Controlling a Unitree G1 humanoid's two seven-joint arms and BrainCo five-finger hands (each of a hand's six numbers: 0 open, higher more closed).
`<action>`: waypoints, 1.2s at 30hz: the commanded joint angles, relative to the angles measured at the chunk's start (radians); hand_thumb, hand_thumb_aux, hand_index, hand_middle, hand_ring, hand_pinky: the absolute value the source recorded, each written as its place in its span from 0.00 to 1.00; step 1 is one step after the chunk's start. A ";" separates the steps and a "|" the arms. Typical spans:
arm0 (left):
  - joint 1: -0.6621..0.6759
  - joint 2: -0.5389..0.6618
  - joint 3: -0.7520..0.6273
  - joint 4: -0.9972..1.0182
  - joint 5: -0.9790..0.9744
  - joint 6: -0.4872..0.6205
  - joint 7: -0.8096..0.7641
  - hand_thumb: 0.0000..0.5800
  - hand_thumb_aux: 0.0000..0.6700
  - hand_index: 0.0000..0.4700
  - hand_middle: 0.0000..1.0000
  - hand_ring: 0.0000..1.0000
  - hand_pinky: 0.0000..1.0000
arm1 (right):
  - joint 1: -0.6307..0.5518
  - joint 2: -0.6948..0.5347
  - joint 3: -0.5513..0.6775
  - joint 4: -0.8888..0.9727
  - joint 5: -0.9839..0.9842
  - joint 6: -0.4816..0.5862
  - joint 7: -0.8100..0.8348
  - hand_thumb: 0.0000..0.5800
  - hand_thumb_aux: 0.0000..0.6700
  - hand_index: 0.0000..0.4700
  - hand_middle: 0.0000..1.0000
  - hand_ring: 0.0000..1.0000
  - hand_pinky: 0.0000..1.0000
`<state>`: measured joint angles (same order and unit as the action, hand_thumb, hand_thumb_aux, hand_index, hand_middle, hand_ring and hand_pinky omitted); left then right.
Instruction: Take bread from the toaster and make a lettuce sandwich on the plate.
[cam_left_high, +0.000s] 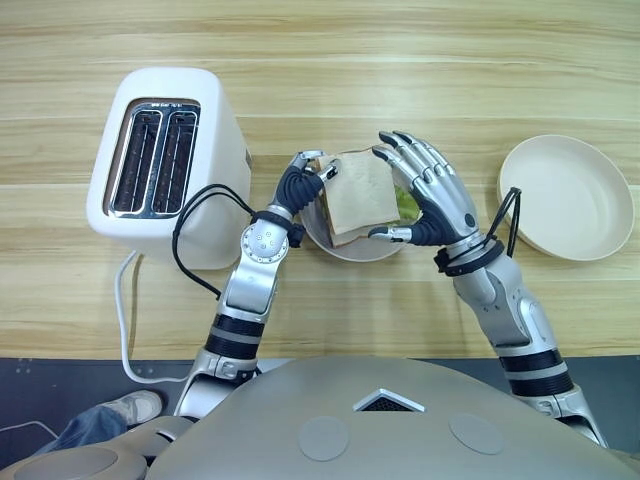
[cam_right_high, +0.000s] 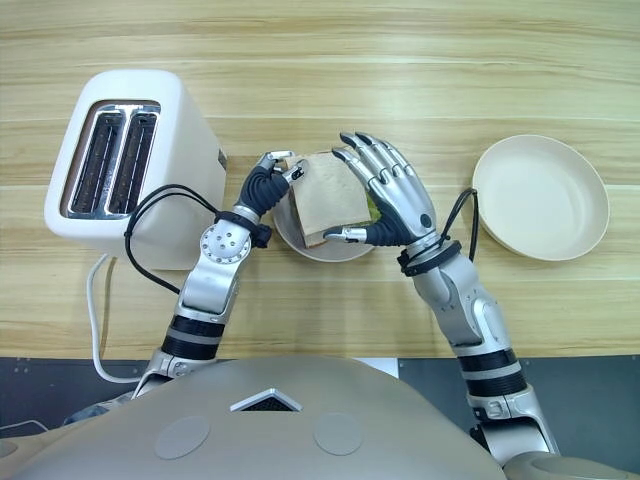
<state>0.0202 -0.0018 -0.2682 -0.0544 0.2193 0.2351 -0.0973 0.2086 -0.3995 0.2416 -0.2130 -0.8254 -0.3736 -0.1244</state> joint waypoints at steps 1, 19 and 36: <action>-0.020 -0.030 -0.015 0.042 -0.019 -0.009 0.006 1.00 1.00 1.00 1.00 1.00 1.00 | -0.003 -0.013 0.033 0.034 -0.034 0.025 0.033 0.00 0.00 0.00 0.00 0.00 0.00; -0.020 0.004 -0.005 0.108 0.013 -0.031 0.049 1.00 1.00 1.00 1.00 1.00 1.00 | -0.085 -0.146 0.191 0.118 -0.158 0.194 0.433 0.00 0.00 0.00 0.00 0.00 0.00; -0.091 0.161 -0.010 -0.152 0.664 -0.044 0.500 0.00 0.00 0.00 0.00 0.00 0.00 | -0.125 -0.267 0.329 0.172 -0.179 0.181 0.588 0.00 0.00 0.00 0.00 0.00 0.00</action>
<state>-0.0807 0.1499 -0.2809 -0.1806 0.8410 0.1828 0.3808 -0.0091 -0.6084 0.4914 -0.1781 -0.9630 -0.2092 0.3180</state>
